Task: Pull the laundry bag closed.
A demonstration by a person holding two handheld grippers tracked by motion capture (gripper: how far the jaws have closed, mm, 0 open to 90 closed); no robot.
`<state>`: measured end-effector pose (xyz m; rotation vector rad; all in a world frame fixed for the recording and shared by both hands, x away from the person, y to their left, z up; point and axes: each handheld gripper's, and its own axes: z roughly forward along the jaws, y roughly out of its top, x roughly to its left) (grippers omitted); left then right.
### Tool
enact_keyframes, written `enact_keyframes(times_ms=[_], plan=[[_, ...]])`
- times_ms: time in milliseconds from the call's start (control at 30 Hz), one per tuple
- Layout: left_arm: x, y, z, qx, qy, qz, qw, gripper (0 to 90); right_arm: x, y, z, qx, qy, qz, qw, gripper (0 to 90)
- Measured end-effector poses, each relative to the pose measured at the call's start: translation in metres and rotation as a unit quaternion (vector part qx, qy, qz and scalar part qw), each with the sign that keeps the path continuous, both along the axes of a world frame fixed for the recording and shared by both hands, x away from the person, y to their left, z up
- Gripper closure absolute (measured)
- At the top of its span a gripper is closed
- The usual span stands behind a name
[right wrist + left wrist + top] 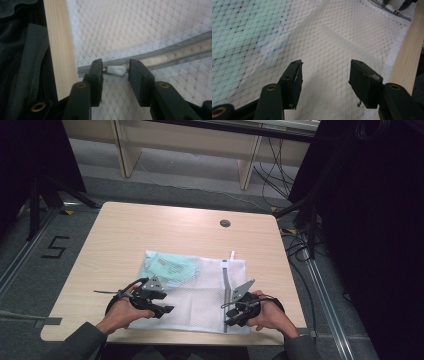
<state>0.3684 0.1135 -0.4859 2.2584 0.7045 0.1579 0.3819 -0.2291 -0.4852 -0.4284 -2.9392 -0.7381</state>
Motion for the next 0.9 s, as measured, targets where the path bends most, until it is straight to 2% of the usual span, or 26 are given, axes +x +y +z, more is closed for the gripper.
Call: enact_keyframes(times_ms=[100,167,200,233,267,300,600,633,700,733,767,800,833,900], plan=[[-0.0004,-0.0006,-0.0002,0.0,0.003,0.001,1.0,43.6,-0.0005,0.003,-0.0004,0.005,0.002,0.006,1.0,61.3],[-0.0012,-0.0019,-0.0014,-0.002,0.008,0.006,0.9999,43.7,-0.0008,0.0035,0.0002,-0.006,-0.008,0.01,0.9999,62.4],[0.0004,-0.0009,-0.0007,0.01,0.002,-0.01,0.9999,43.7,-0.0002,0.0035,0.0005,-0.01,-0.011,0.018,0.9997,64.2],[0.0,-0.0018,-0.0014,0.008,0.004,-0.006,0.9999,44.0,-0.0001,0.0038,0.0006,-0.012,-0.012,0.023,0.9996,65.7],[-0.0002,-0.0028,-0.0021,0.005,0.005,-0.003,1.0,44.4,-0.0024,0.0054,0.0011,-0.008,-0.003,0.013,0.9999,68.3],[-0.0001,-0.0032,-0.0026,0.005,0.006,-0.002,1.0,44.5,-0.0016,0.0053,0.0014,-0.013,-0.012,0.02,0.9996,69.2],[0.0004,-0.0027,-0.0032,0.006,0.007,-0.001,1.0,44.0,-0.0039,0.0047,0.0036,-0.003,-0.005,0.038,0.9993,69.6],[0.0004,-0.0028,-0.0032,0.007,0.008,-0.001,0.9999,43.8,-0.0059,0.0058,0.0037,0.0,-0.001,0.033,0.9995,69.7],[0.0,-0.0031,-0.0034,0.008,0.007,-0.001,0.9999,43.6,-0.0069,0.0061,0.0047,-0.001,0.0,0.043,0.9991,70.7],[0.0,-0.0032,-0.0033,0.008,0.007,-0.001,0.9999,43.5,-0.0084,0.007,0.0052,0.003,0.005,0.038,0.9993,70.7],[0.0003,-0.0033,-0.0031,0.01,0.005,-0.004,0.9999,43.5,-0.0082,0.0075,0.0051,0.006,0.003,0.04,0.9992,70.7],[-0.0005,-0.0044,-0.0043,0.003,0.013,0.003,0.9999,43.5,-0.0082,0.0078,0.0052,0.006,0.004,0.041,0.9991,70.6],[-0.0007,-0.0046,-0.0038,0.006,0.01,-0.001,0.9999,43.5,-0.008,0.0084,0.0047,0.006,0.001,0.039,0.9992,69.2],[-0.0017,-0.0065,-0.0041,0.005,0.012,-0.005,0.9999,44.6,-0.0063,0.0093,0.0033,-0.005,-0.008,0.046,0.9989,68.4]])
